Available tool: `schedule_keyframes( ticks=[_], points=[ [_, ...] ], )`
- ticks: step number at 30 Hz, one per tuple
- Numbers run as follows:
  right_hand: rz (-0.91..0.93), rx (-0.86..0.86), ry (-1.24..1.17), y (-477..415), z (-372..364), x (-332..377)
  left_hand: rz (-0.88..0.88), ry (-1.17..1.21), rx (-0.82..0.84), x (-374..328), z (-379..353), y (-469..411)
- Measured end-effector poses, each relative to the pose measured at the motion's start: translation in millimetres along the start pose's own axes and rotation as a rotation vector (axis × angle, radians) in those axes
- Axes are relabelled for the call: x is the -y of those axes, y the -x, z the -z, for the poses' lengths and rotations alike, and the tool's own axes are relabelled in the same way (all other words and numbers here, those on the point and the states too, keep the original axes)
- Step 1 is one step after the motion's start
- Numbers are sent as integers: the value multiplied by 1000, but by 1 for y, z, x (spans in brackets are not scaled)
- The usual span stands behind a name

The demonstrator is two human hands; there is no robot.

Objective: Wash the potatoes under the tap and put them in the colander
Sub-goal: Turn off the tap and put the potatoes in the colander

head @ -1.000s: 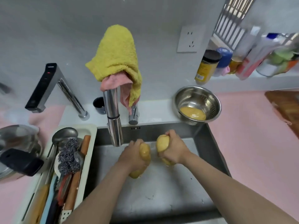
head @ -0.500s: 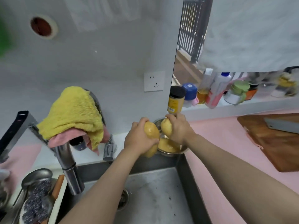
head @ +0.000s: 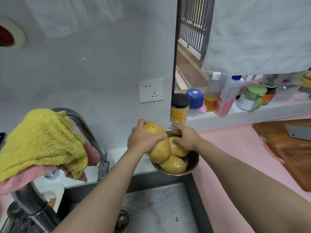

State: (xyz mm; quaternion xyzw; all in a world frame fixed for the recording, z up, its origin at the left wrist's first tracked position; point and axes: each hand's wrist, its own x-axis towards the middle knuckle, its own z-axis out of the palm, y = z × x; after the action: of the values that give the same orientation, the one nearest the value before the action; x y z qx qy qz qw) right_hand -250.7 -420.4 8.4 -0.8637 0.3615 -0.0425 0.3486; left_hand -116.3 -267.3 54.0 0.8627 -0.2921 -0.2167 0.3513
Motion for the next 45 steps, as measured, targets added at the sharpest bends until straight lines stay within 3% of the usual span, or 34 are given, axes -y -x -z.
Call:
schedule_keyframes(
  ticks=[3, 5, 8, 13, 16, 20, 30, 38, 42, 45],
  points=[
    [-44, 84, -439, 13, 14, 14, 43, 91, 26, -13, -10, 2],
    [-37, 191, -559, 23, 17, 22, 87, 175, 58, -24, -18, 0],
    [-23, 55, -482, 33, 13, 23, 80, 241, 114, -37, -29, -4],
    [-126, -206, -499, 32, 12, -4, 93, 391, 356, -22, -56, -18],
    [-174, -253, -561, 30, 6, -22, 57, 162, 352, -7, -75, -26],
    [-195, -294, -608, 27, -4, -34, -218, -272, 375, 11, -94, -25],
    [-80, -292, -490, 23, -18, -38, -22, -146, 431, 30, -116, -49],
    [-79, -264, -446, 25, -17, -42, -112, 40, 153, 36, -117, -35],
    [-79, -194, -384, 23, -18, -39, -275, -252, -75, 29, -111, -29],
    [-90, -139, -341, 21, -17, -38, -326, -369, -60, 39, -96, -31]
  ],
)
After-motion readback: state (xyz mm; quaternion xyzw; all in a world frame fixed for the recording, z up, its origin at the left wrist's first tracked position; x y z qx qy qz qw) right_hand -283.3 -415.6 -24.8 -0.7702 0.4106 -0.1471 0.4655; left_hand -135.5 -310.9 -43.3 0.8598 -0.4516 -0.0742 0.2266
